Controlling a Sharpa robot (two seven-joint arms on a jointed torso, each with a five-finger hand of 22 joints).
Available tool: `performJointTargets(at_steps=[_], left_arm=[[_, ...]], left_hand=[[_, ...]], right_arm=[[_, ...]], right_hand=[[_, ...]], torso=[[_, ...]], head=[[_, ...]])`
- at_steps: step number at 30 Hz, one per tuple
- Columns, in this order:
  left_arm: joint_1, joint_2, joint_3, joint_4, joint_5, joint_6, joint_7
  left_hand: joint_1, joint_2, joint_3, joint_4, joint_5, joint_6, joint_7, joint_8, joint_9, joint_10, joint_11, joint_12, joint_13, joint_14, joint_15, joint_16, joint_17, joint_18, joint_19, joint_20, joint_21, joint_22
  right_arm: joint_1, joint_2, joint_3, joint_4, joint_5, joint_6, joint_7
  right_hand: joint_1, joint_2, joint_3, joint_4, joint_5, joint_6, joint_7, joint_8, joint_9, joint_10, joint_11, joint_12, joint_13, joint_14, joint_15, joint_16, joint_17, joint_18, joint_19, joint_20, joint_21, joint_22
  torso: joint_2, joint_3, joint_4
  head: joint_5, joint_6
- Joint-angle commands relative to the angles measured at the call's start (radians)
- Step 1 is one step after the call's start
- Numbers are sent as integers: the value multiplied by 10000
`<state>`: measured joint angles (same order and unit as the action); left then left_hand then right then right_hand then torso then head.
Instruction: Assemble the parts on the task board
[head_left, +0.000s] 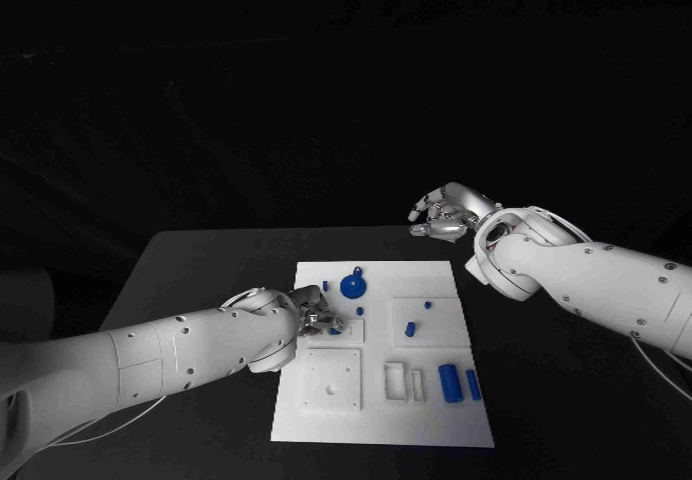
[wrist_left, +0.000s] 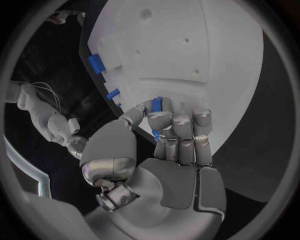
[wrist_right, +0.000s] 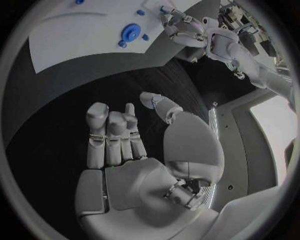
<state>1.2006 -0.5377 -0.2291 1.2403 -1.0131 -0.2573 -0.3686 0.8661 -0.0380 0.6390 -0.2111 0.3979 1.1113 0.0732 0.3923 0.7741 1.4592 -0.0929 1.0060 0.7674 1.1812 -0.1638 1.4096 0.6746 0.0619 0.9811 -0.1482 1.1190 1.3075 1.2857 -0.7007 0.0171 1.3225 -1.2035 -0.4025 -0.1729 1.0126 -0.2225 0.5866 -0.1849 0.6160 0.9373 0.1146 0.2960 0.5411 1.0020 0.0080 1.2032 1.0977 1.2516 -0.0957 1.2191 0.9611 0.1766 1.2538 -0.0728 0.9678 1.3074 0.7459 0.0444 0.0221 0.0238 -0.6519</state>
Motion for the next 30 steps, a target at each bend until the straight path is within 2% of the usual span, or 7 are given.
performJointTargets(at_steps=[1,21,24,30], left_arm=[[-133,95,-92,12,-39,797,-214],[-39,287,-87,-223,-184,1893,-478],[-23,337,-87,-276,-205,1978,-512],[-8,386,-84,-384,-249,1941,-497]], left_hand=[[120,-25,380,-354,-87,1570,-1005,5,-19,-458,-430,44,-16,260,-686,39,-21,107,-31,-1248,45,154],[185,6,404,-381,-210,1546,-999,4,-24,-465,-426,49,-55,246,-678,48,-48,107,-44,-1242,47,150],[192,7,406,-388,-211,1543,-999,4,-24,-466,-425,50,-57,244,-676,49,-49,107,-47,-1242,47,150],[187,12,402,-385,-216,1542,-997,4,-24,-466,-423,51,-61,242,-674,50,-52,105,-49,-1239,47,150]], right_arm=[[2,13,4,-6,-25,140,66],[1,32,4,-38,-26,183,67],[1,44,4,-53,-26,196,70],[-2,96,3,-98,-26,213,73]], right_hand=[[67,39,-51,-38,77,60,67,-66,12,-69,17,35,-15,-62,-34,-34,-12,852,-5,-46,-54,143],[77,49,-49,-65,266,64,67,-78,26,-77,18,52,-36,-63,-34,-35,-13,852,-4,-43,-61,148],[78,51,-48,-67,282,65,67,-79,27,-78,18,54,-38,-63,-34,-35,-12,852,-4,-42,-61,148],[80,55,-46,-73,335,66,67,-82,30,-80,18,57,-44,-64,-33,-36,-13,852,-4,-41,-64,149]], torso=[[4,1,-3],[-2,4,-1],[-3,15,-1],[1,7,-4]], head=[[-18,-3],[-33,7],[-36,7],[-34,19]])
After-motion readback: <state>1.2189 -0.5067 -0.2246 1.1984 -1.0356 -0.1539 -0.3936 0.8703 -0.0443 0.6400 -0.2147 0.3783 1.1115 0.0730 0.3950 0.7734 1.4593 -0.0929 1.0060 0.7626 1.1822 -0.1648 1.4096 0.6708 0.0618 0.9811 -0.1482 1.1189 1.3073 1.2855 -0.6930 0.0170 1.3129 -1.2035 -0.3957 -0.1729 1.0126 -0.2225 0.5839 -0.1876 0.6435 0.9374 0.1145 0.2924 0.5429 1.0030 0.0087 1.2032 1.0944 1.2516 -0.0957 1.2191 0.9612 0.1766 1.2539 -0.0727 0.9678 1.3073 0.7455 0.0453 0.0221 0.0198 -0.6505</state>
